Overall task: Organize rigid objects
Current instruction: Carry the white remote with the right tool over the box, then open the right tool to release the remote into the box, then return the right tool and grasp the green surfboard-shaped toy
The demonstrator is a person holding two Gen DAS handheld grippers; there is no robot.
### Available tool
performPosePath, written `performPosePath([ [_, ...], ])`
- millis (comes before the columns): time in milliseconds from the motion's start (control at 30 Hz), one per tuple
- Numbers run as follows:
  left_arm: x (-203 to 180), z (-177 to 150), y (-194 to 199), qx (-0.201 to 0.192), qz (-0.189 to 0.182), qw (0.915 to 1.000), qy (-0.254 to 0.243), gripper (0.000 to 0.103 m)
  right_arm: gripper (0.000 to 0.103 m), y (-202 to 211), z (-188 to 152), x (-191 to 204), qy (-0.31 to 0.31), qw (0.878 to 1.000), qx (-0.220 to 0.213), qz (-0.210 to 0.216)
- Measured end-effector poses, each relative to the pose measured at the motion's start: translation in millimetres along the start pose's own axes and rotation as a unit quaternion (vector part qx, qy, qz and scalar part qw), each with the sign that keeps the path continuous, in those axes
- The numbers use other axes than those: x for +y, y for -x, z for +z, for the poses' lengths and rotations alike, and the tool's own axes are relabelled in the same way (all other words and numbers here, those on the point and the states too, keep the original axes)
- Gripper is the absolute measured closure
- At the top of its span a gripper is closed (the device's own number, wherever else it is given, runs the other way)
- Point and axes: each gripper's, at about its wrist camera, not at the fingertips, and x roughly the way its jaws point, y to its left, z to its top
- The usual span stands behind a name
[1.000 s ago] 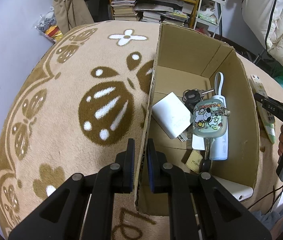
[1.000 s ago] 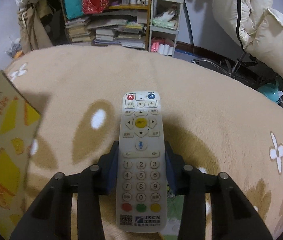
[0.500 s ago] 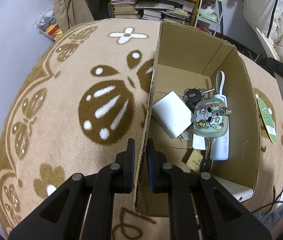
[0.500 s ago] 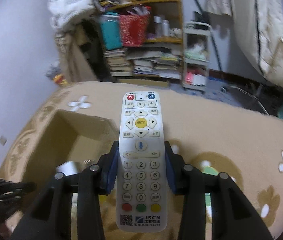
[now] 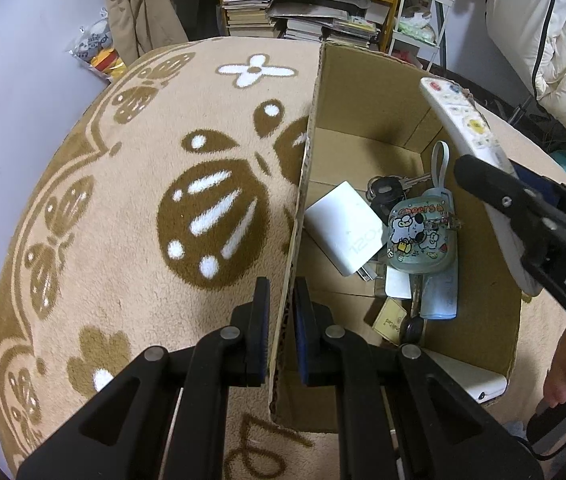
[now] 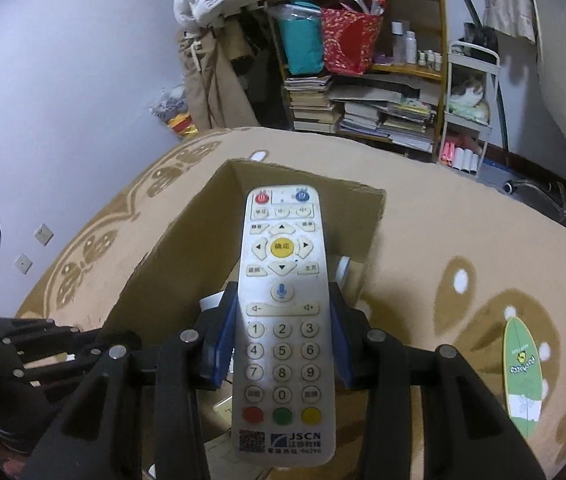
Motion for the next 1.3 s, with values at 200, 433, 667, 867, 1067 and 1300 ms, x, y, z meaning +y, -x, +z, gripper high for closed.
performPosePath([
  [200,-1,1,0,0.0,0.001,1.0,-0.001,0.092,0.059,-2,1,3,-0.004,1.0,0.005,0.008],
  [433,-2,1,0,0.001,0.0,1.0,-0.001,0.092,0.059,-2,1,3,-0.005,1.0,0.007,0.01],
  [667,-4,1,1,-0.001,0.001,1.0,-0.003,0.092,0.057,11,9,-1,-0.008,1.0,-0.011,0.001],
  [867,-3,1,0,-0.001,-0.001,1.0,-0.002,0.092,0.033,31,15,-21,-0.015,0.999,-0.032,-0.029],
  [1067,-3,2,1,-0.001,-0.005,1.0,0.005,0.092,0.022,39,14,-58,-0.037,0.997,-0.025,-0.068],
  [1300,0,2,1,-0.003,-0.004,1.0,0.002,0.092,0.012,33,0,-106,-0.049,0.989,-0.007,-0.139],
])
